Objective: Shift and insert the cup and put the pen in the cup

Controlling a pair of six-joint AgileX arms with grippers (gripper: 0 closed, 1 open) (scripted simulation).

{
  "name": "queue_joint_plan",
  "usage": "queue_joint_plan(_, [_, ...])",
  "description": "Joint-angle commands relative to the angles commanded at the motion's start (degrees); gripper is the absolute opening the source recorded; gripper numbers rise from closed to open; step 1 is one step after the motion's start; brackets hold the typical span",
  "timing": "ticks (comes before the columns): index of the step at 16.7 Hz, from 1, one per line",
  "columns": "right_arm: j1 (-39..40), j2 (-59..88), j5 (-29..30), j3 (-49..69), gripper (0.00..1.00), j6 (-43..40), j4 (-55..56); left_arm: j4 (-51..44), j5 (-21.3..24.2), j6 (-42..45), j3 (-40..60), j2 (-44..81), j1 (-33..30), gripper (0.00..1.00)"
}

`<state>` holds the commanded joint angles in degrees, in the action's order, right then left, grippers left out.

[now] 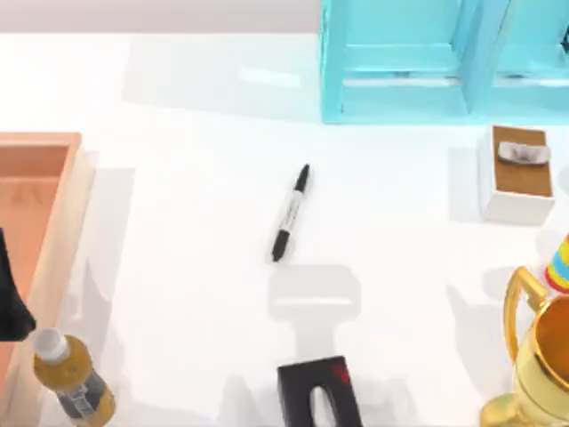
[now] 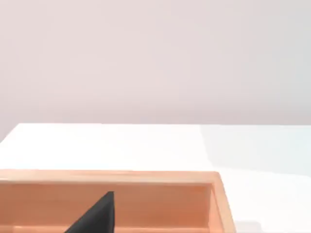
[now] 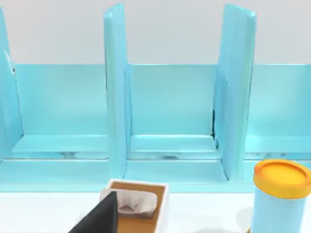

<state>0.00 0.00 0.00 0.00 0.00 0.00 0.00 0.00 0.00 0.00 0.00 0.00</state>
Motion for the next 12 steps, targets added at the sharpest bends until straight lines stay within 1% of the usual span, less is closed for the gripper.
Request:
queue_joint_plan(3, [0.00, 0.00, 0.00, 0.00, 1.00, 0.00, 0.00, -0.58, 0.00, 0.11, 0.59, 0.62, 0.10, 1.00])
queue_joint_plan(6, [0.00, 0.00, 0.00, 0.00, 1.00, 0.00, 0.00, -5.49, 0.00, 1.03, 5.80, 6.09, 0.92, 1.00])
queue_joint_plan(9, [0.00, 0.00, 0.00, 0.00, 1.00, 0.00, 0.00, -14.12, 0.00, 2.64, 15.44, 16.93, 2.39, 1.00])
queue_joint_plan(12, [0.00, 0.00, 0.00, 0.00, 1.00, 0.00, 0.00, -25.07, -0.03, 4.68, 28.07, 31.87, 4.26, 1.00])
